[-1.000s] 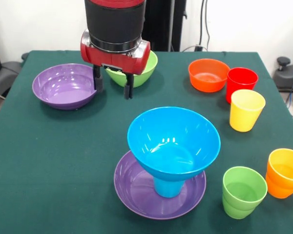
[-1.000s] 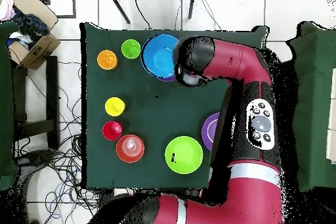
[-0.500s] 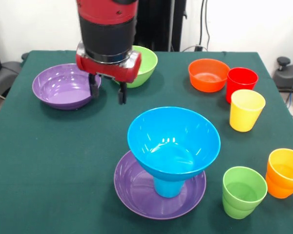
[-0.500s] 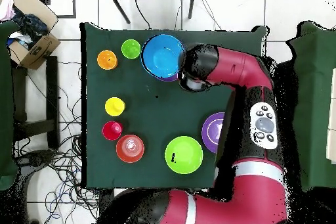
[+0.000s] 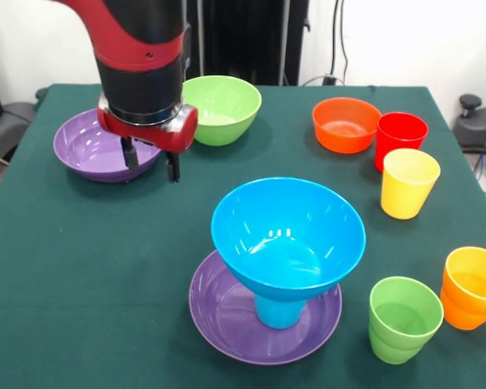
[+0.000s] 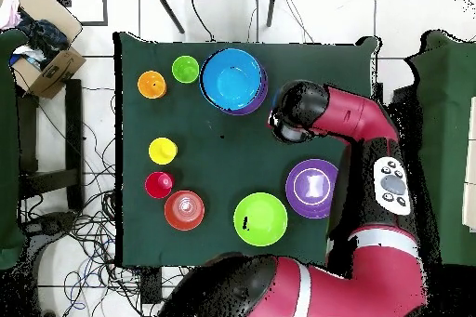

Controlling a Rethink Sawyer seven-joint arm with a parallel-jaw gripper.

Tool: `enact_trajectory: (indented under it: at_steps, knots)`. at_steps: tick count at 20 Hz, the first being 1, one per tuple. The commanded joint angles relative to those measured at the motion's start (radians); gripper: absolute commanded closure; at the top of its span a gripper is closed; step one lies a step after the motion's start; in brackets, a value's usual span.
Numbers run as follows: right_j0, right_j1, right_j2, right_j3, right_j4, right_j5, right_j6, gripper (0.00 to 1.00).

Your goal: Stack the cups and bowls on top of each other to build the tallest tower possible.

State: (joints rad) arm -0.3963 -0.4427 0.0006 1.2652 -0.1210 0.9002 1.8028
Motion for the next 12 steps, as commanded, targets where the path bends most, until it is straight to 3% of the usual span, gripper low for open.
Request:
enact_trajectory:
  at_steps: [1,7,12]
  knots:
    - [0.003,0.040,0.028,0.124,-0.082,-0.062,-0.012,0.00]
    - [0.022,0.012,-0.011,0.188,-0.079,-0.069,0.041,0.00]
    - [0.040,0.011,-0.045,0.180,-0.081,-0.058,0.059,0.00]
